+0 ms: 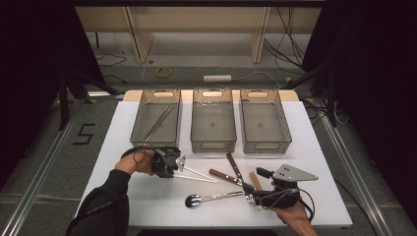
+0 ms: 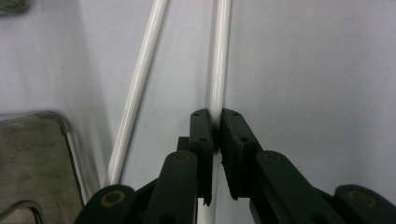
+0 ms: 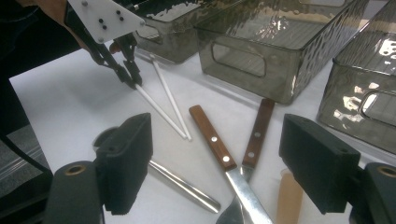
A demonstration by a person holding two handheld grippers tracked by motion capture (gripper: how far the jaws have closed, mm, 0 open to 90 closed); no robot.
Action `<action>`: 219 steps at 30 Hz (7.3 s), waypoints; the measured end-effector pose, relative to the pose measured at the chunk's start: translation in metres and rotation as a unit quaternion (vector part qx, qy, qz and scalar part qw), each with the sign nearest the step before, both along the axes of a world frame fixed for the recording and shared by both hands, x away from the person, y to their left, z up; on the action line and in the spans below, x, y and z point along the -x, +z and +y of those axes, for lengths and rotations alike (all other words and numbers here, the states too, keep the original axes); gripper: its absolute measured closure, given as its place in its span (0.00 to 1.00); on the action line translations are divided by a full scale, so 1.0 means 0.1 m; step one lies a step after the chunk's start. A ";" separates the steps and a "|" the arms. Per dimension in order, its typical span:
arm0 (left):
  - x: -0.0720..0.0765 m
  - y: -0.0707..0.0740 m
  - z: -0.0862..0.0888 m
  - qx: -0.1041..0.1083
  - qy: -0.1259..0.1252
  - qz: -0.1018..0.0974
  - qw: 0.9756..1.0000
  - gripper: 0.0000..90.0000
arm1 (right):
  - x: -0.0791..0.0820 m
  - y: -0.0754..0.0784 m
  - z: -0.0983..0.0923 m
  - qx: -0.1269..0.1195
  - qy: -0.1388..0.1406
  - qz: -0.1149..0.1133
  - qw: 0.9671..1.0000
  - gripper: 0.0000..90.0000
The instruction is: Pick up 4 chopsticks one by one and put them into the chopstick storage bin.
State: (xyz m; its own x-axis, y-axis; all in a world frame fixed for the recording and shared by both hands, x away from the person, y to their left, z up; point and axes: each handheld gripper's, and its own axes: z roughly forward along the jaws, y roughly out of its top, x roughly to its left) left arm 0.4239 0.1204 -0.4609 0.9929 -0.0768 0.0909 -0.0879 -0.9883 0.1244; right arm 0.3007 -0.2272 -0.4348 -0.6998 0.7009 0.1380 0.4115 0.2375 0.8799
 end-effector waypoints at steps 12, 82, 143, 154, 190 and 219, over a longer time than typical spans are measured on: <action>0.00 0.01 0.01 0.001 -0.015 0.003 1.000 0.93 | 0.00 0.00 0.00 0.000 0.000 0.000 1.000 0.30; -0.57 1.28 0.66 0.310 0.395 -0.115 0.857 0.93 | -0.01 -0.01 -0.03 -0.006 -0.007 0.001 1.000 0.30; -0.94 0.44 1.09 0.301 0.515 -0.093 0.797 0.93 | -0.01 -0.02 -0.03 -0.008 -0.007 0.005 1.000 0.30; -0.91 0.34 1.07 0.278 0.509 -0.094 0.809 0.93 | -0.01 -0.02 -0.03 -0.008 -0.009 0.005 1.000 0.30; -0.36 0.77 0.63 0.261 0.364 -0.073 0.891 0.34 | 0.02 0.01 -0.03 -0.006 -0.005 -0.005 1.000 0.30; -0.16 0.46 -0.06 0.129 0.207 -0.042 0.969 0.34 | 0.02 0.01 -0.03 -0.006 -0.002 -0.004 1.000 0.30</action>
State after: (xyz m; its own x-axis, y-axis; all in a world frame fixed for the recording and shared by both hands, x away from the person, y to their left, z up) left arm 0.4401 0.1149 -0.4154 0.9224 0.3617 0.1359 0.2881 -0.8782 0.3818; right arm 0.2986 -0.2301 -0.4337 -0.6982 0.7019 0.1410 0.4061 0.2260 0.8854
